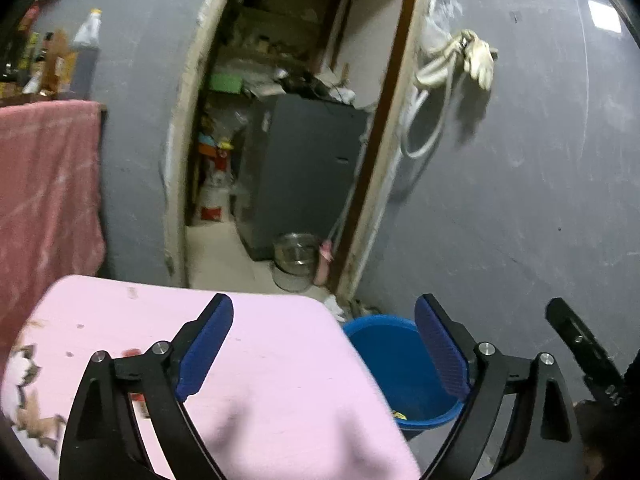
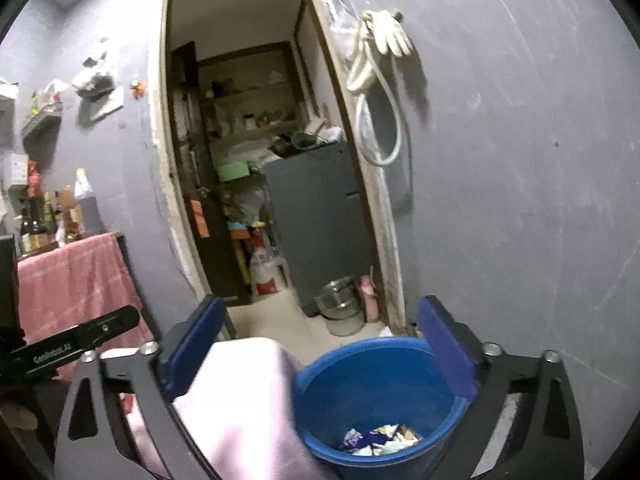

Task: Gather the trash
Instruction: 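Move both open tools back over the table toward the lighter and cork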

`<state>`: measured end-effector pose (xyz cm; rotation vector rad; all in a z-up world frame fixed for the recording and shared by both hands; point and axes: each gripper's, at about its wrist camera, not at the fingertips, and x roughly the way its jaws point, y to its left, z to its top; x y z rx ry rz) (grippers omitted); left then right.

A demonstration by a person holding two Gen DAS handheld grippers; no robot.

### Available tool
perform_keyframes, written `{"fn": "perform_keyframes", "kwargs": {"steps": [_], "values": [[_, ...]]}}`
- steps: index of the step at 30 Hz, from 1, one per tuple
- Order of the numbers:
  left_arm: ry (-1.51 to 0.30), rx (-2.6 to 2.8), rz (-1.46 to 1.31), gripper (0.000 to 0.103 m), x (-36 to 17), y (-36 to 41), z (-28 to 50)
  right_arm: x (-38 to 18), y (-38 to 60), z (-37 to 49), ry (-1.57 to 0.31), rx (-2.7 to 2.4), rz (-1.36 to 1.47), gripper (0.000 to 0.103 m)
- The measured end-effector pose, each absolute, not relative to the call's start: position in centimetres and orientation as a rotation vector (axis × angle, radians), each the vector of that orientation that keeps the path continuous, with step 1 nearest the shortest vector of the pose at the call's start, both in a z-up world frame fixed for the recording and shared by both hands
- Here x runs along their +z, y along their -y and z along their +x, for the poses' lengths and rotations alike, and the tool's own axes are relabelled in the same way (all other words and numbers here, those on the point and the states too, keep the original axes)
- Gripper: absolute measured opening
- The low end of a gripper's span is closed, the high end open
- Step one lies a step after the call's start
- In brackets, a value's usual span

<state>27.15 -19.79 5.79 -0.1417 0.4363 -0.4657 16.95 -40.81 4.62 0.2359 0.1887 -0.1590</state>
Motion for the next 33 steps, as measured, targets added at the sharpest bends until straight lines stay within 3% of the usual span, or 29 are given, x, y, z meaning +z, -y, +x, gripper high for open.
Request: {"fn": "perform_keyframes", "kwargs": {"steps": [12, 25, 33], "values": [[-0.352, -0.332, -0.18, 0.097, 8.0, 10.9, 23.0, 7.2, 34.8, 15.5, -0.135, -0.07, 0.171, 0.103], [-0.362, -0.174, -0.167, 0.099, 6.2, 3.2, 21.7, 6.8, 28.6, 17.0, -0.131, 0.049, 0.148, 0.103], [-0.439, -0.133, -0.16, 0.099, 3.2, 0.8, 23.0, 4.5, 25.6, 20.2, -0.249, 0.124, 0.096, 0.103]]}}
